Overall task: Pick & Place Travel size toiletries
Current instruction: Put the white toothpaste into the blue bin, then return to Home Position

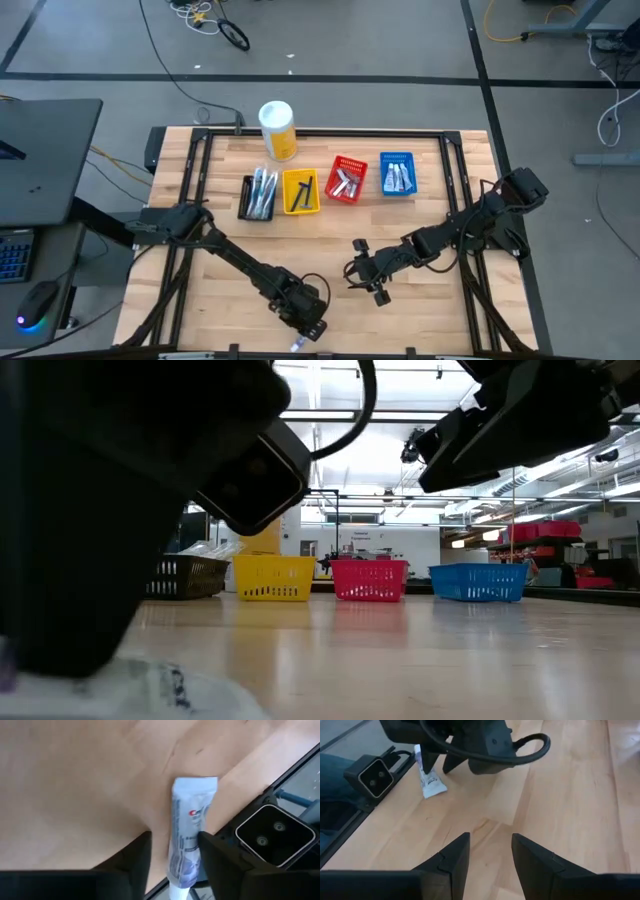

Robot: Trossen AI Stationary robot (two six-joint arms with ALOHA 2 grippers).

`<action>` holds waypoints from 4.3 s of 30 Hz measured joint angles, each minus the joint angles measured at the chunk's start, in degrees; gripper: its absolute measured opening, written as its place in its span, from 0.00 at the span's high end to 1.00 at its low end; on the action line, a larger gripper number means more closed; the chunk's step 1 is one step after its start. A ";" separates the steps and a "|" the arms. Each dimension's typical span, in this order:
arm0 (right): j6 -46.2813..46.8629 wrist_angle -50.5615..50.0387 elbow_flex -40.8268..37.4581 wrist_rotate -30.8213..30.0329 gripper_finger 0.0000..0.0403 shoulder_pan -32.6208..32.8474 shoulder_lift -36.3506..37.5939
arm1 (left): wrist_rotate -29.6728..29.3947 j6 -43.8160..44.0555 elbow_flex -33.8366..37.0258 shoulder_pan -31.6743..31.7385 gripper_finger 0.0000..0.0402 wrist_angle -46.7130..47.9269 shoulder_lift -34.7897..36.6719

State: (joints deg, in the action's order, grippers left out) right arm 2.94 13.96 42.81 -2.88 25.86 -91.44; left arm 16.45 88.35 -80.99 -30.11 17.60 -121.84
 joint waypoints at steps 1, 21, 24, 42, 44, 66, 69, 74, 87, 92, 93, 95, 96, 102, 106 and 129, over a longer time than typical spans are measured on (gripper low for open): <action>0.00 0.00 0.00 -0.01 0.61 -0.12 0.00 | 0.15 -0.76 0.00 0.26 0.60 0.07 -0.03; 0.66 -6.24 -0.02 -0.18 0.61 -0.34 0.29 | -3.23 -19.25 0.08 8.18 0.96 3.18 1.50; 3.88 -13.06 -0.04 -2.30 0.61 -0.34 1.57 | -8.64 -23.57 0.22 9.62 0.96 6.28 3.89; 27.30 -15.87 -0.04 -19.08 0.61 -6.42 9.46 | -50.75 -48.67 0.18 12.38 0.97 4.86 7.91; 27.43 -15.87 -0.04 -18.99 0.61 -7.47 9.46 | -50.99 -51.59 0.11 12.36 0.97 2.33 7.91; 27.67 -16.46 -0.04 -13.00 0.89 -9.90 9.42 | -52.24 -59.84 0.11 12.38 0.96 -3.54 7.96; 27.67 -16.63 -0.04 -12.99 0.91 -9.90 9.42 | -51.74 -59.76 0.11 12.38 0.95 -3.74 7.96; 27.67 -16.80 -0.04 -12.87 0.92 -9.72 9.42 | -51.04 -59.74 0.11 12.38 0.93 -3.98 7.96; 29.76 -22.67 -0.02 -13.20 0.93 -8.83 9.35 | -50.79 -59.98 0.02 12.92 0.79 -4.24 8.04; 31.18 -28.39 0.03 -13.57 0.93 -8.87 11.85 | -50.81 -59.80 0.02 12.92 0.74 -4.23 8.04; 30.58 -30.83 0.39 -14.17 0.93 -8.86 13.23 | -50.87 -59.78 0.02 12.92 0.73 -4.24 8.04; 29.93 -37.67 1.83 -17.77 0.93 -8.98 16.73 | -50.90 -59.72 0.02 12.97 0.73 -4.26 8.04; 29.68 -41.72 2.70 -20.91 0.93 -9.01 18.62 | -50.93 -59.69 0.02 12.97 0.73 -4.27 8.04; 32.73 -57.22 3.69 -44.83 0.93 -9.51 29.27 | -50.98 -59.69 0.02 13.00 0.73 -4.77 8.04; 36.17 -59.24 -0.03 -49.45 0.93 -12.00 32.58 | -51.51 -59.78 0.02 13.26 0.73 -4.76 8.04; 26.07 -35.29 -17.33 -43.05 0.74 -37.36 32.00 | -51.72 -62.65 0.03 15.34 0.73 -3.61 8.36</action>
State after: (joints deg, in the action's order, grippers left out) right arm 29.01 -21.34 25.47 -45.93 -11.50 -59.44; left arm -35.27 25.70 -80.96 -14.77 13.99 -113.48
